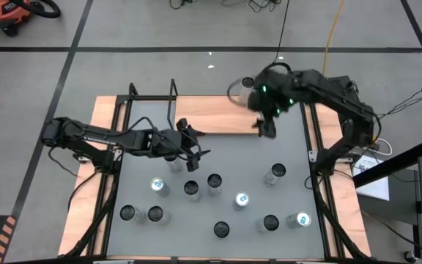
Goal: Place canned beverage on shelf
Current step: Put the top white yellow soda can on the shelf aligned with the white yellow soda can
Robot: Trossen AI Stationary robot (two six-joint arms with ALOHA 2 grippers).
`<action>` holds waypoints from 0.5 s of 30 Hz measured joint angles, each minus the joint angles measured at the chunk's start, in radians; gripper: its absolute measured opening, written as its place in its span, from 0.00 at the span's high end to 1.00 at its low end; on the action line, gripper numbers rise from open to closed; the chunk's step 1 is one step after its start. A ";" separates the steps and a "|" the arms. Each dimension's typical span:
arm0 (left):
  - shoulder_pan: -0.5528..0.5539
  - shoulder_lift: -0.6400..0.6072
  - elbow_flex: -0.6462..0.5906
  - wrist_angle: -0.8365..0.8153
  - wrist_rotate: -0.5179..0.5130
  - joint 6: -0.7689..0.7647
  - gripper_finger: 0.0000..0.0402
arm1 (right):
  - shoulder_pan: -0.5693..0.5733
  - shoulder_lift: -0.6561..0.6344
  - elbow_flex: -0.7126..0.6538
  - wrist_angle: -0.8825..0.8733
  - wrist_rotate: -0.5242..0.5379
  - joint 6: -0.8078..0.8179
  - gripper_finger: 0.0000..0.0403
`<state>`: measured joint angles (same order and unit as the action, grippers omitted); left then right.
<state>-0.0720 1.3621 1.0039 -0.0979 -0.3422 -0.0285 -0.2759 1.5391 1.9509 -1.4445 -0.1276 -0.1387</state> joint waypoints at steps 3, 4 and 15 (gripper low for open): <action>-0.019 0.000 0.000 0.026 0.000 0.006 0.26 | 0.094 -0.053 -0.098 0.016 0.021 0.064 0.43; -0.025 0.000 0.000 0.031 0.000 0.008 0.26 | 0.124 -0.075 -0.142 0.027 0.040 0.083 0.43; -0.069 0.000 0.000 0.037 0.001 0.010 0.26 | 0.376 -0.350 -0.766 0.635 0.195 0.294 0.43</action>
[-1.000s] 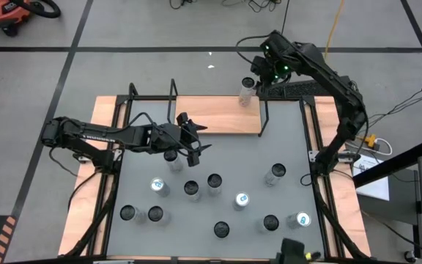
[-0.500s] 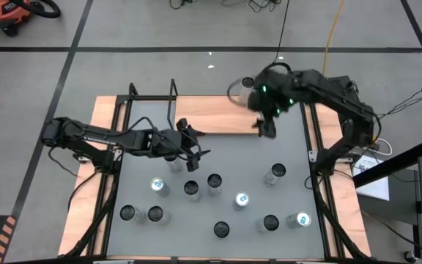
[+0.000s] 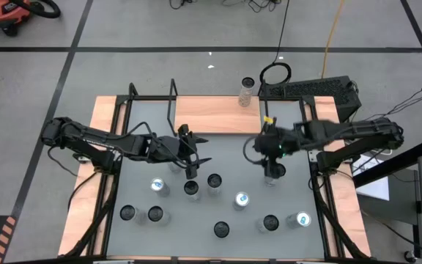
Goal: Place canned beverage on shelf
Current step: Put the top white yellow soda can on the shelf aligned with the white yellow soda can
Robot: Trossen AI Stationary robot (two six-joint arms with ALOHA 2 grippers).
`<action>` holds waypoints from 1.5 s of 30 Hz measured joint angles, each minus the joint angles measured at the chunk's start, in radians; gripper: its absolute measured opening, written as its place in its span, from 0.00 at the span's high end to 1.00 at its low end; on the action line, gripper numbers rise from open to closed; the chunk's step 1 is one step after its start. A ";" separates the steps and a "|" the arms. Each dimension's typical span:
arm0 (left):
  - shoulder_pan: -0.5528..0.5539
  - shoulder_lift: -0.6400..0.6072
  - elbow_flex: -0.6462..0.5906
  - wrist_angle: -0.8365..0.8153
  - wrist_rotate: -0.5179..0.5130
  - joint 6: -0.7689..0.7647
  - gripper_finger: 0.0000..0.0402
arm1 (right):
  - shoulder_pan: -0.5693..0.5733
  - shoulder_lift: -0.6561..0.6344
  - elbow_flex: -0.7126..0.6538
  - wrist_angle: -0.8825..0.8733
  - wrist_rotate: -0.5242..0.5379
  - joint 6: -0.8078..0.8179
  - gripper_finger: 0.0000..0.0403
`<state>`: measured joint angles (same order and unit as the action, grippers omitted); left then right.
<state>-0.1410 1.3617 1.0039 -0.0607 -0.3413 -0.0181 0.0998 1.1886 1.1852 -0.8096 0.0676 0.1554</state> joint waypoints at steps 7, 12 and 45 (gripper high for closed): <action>-0.039 0.000 0.000 -0.011 0.000 -0.023 0.26 | 0.072 0.018 -0.240 0.475 0.067 -0.044 0.43; -0.083 0.000 0.000 -0.081 -0.002 -0.080 0.26 | 0.121 0.082 -0.258 0.663 0.150 -0.120 0.43; -0.167 -0.030 0.183 -0.957 -0.124 -0.430 0.26 | 0.211 0.239 -0.258 0.954 0.169 -0.234 0.43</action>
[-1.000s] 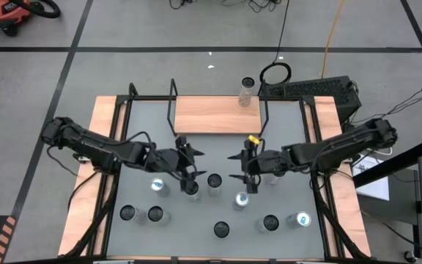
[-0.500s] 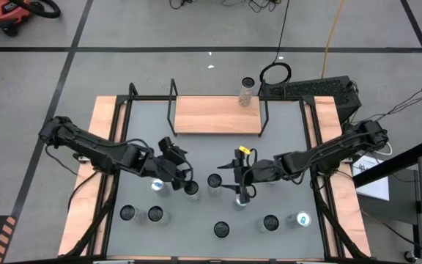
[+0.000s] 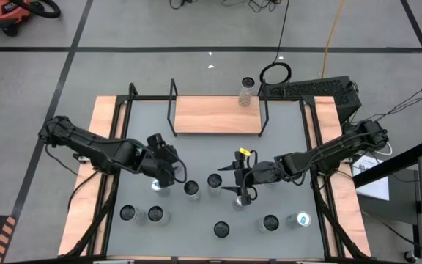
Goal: Place canned beverage on shelf
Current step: Put the top white yellow soda can on the shelf aligned with the white yellow soda can
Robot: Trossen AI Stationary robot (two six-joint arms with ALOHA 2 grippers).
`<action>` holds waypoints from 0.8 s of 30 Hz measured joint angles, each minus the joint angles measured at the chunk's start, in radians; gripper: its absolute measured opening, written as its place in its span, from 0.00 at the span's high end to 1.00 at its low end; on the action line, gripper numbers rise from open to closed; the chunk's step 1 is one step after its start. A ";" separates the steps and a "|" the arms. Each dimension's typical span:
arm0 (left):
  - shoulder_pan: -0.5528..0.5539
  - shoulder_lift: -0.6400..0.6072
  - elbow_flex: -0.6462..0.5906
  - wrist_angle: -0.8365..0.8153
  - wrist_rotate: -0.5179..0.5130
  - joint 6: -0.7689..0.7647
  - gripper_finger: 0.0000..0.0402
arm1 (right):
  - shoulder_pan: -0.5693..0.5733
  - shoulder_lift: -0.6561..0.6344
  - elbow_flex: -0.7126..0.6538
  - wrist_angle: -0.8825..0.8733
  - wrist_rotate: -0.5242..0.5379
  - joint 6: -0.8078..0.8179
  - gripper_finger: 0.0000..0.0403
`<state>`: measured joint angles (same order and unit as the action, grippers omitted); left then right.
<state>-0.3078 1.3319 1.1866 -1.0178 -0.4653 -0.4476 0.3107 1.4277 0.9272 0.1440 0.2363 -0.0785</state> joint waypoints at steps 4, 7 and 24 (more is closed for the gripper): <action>0.033 0.000 0.000 -0.025 0.048 0.055 0.26 | 0.000 0.000 0.000 0.001 -0.001 -0.013 0.43; 0.075 0.000 0.000 -0.023 0.086 0.113 0.26 | 0.000 0.000 0.000 0.001 -0.001 -0.013 0.43; 0.276 0.000 -0.030 -0.014 0.338 0.279 0.26 | 0.000 0.000 0.000 0.000 -0.002 0.005 0.43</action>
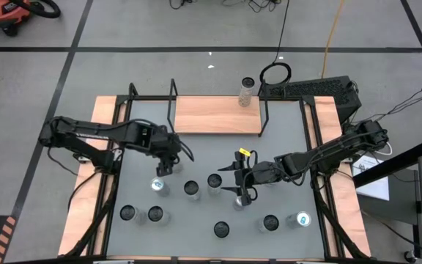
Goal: Place canned beverage on shelf
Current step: Put the top white yellow soda can on the shelf aligned with the white yellow soda can
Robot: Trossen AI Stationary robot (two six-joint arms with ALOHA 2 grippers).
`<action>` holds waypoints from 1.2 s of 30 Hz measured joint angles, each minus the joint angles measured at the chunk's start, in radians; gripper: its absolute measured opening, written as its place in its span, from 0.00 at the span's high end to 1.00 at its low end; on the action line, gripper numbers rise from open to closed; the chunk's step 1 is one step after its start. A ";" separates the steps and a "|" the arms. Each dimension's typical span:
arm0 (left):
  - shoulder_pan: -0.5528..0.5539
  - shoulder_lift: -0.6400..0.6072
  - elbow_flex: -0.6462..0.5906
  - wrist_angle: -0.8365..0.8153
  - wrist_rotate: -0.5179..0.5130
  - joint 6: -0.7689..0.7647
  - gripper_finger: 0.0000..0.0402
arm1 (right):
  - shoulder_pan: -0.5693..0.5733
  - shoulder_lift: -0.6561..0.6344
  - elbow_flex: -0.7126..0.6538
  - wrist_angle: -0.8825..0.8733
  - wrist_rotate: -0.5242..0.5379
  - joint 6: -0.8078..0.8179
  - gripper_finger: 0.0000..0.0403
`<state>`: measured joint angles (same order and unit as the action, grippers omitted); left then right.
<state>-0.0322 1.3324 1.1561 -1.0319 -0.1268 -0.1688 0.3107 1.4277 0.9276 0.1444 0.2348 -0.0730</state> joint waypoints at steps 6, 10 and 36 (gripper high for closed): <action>0.001 0.000 -0.005 0.013 -0.014 -0.002 0.26 | 0.000 0.000 0.000 0.000 0.000 -0.001 0.43; 0.001 0.009 -0.005 0.023 -0.021 -0.005 0.26 | 0.000 0.000 0.000 0.000 0.000 -0.002 0.43; 0.001 0.124 -0.006 -0.009 -0.005 -0.035 0.30 | 0.000 0.000 0.000 0.000 -0.001 0.000 0.43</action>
<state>-0.0311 1.4559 1.1503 -1.0408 -0.1316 -0.2038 0.3103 1.4277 0.9279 0.1448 0.2340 -0.0734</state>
